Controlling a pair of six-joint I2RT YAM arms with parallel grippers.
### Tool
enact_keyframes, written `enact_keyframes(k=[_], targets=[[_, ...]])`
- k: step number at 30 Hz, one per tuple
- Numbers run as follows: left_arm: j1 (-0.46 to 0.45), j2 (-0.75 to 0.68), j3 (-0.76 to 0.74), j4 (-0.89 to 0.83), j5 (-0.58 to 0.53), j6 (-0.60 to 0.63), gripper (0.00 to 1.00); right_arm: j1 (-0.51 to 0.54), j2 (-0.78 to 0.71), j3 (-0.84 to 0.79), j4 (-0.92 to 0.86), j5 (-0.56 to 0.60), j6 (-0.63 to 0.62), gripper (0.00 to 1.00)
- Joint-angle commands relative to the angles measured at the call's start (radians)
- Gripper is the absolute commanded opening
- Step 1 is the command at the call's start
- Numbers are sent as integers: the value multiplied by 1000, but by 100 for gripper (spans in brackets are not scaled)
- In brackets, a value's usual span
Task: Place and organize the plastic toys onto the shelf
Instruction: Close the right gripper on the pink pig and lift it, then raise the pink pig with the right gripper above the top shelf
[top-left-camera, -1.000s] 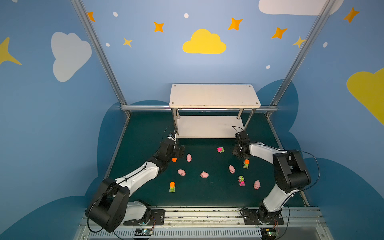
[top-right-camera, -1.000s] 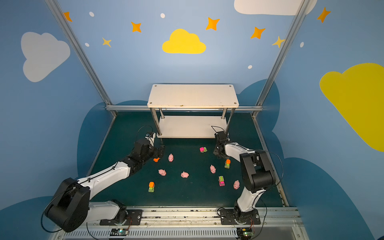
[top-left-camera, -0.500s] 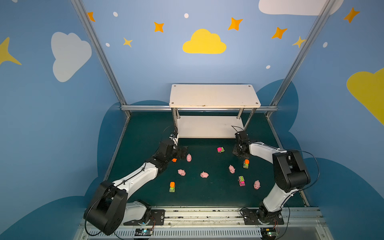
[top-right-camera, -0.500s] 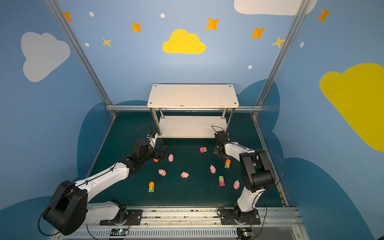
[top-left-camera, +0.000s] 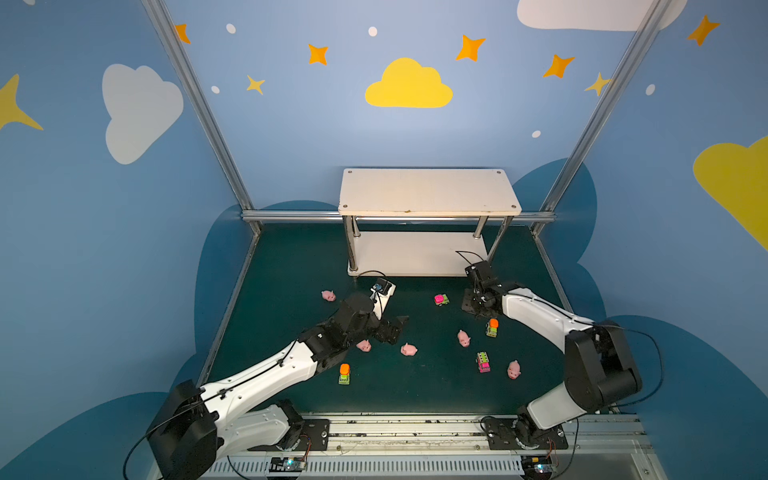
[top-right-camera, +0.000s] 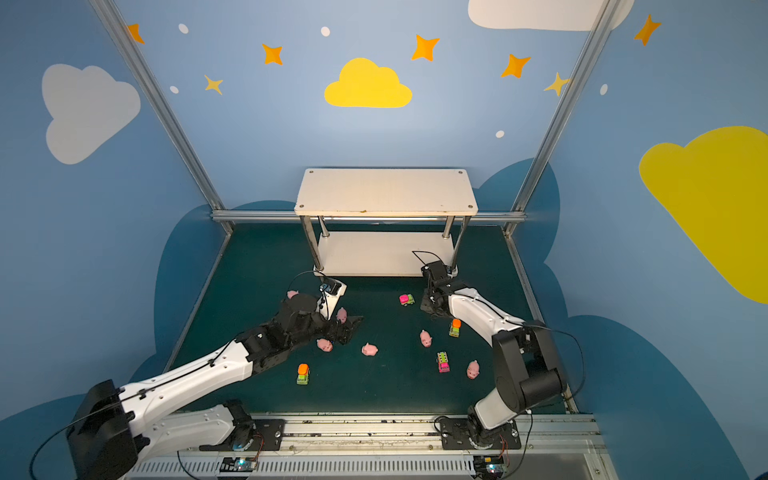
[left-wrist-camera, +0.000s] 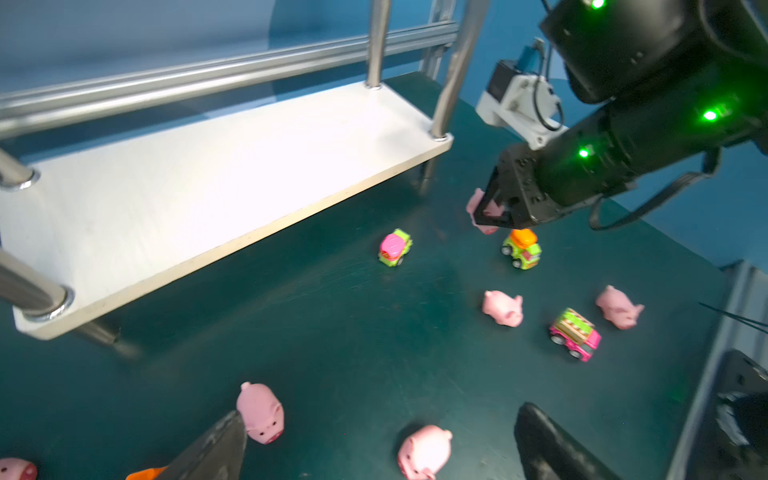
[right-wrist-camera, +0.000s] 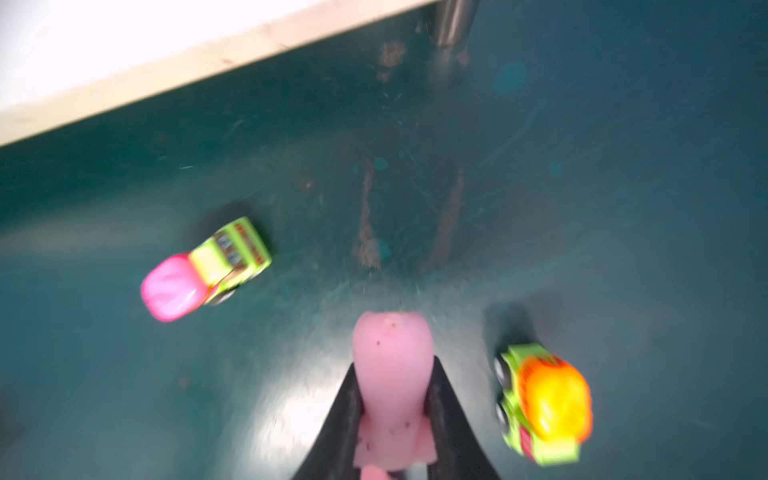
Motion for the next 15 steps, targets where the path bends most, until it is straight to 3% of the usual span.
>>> enact_keyframes(k=[1, 6, 15], targets=[[-45, -43, 54, -73, -59, 31, 100, 19, -98, 19, -118, 19, -37, 23], [-63, -72, 131, -106, -55, 31, 100, 29, -204, 104, -227, -3, -86, 24], [-65, 0, 342, -156, -51, 92, 100, 33, -230, 446, -409, -28, -165, 24]])
